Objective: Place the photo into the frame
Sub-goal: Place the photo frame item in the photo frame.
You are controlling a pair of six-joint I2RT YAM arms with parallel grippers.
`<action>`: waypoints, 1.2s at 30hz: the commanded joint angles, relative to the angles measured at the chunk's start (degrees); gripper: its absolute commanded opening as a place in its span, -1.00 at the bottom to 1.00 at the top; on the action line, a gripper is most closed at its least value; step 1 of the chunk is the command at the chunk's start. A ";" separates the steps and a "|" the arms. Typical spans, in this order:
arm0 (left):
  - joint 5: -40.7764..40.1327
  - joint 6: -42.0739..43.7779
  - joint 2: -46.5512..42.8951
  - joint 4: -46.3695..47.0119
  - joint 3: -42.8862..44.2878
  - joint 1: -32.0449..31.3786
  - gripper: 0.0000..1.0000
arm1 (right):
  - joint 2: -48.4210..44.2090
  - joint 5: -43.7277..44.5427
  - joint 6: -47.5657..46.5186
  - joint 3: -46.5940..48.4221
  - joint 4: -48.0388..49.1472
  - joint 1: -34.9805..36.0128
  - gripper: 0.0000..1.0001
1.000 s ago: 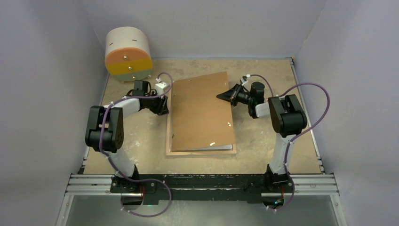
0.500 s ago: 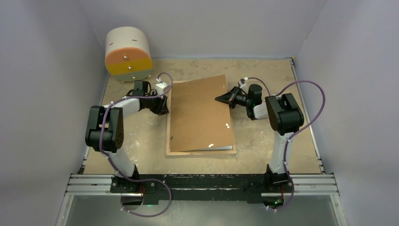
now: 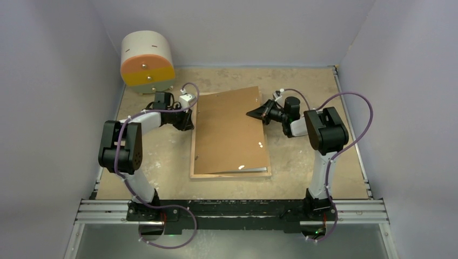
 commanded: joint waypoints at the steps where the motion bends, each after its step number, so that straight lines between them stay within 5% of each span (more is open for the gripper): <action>1: -7.24 3.94 4.57 -0.27 -0.79 -0.89 -0.66 | -0.61 0.79 -2.96 0.55 -2.06 1.26 -1.00; 9: -7.15 4.60 4.49 -1.69 0.30 -1.11 -0.74 | -4.11 6.29 -13.99 3.83 -20.77 1.97 -1.00; 17: -6.14 5.01 3.93 -2.52 0.92 -1.11 -0.79 | -7.73 19.63 -26.79 13.90 -49.39 6.92 -0.29; 27: -6.80 6.38 3.24 -4.08 1.41 -1.11 -0.82 | -9.08 35.04 -29.77 20.95 -64.06 12.18 0.91; 36: -7.32 6.40 3.18 -4.40 1.50 -0.95 -0.84 | -10.25 42.87 -34.23 28.14 -76.78 14.14 0.98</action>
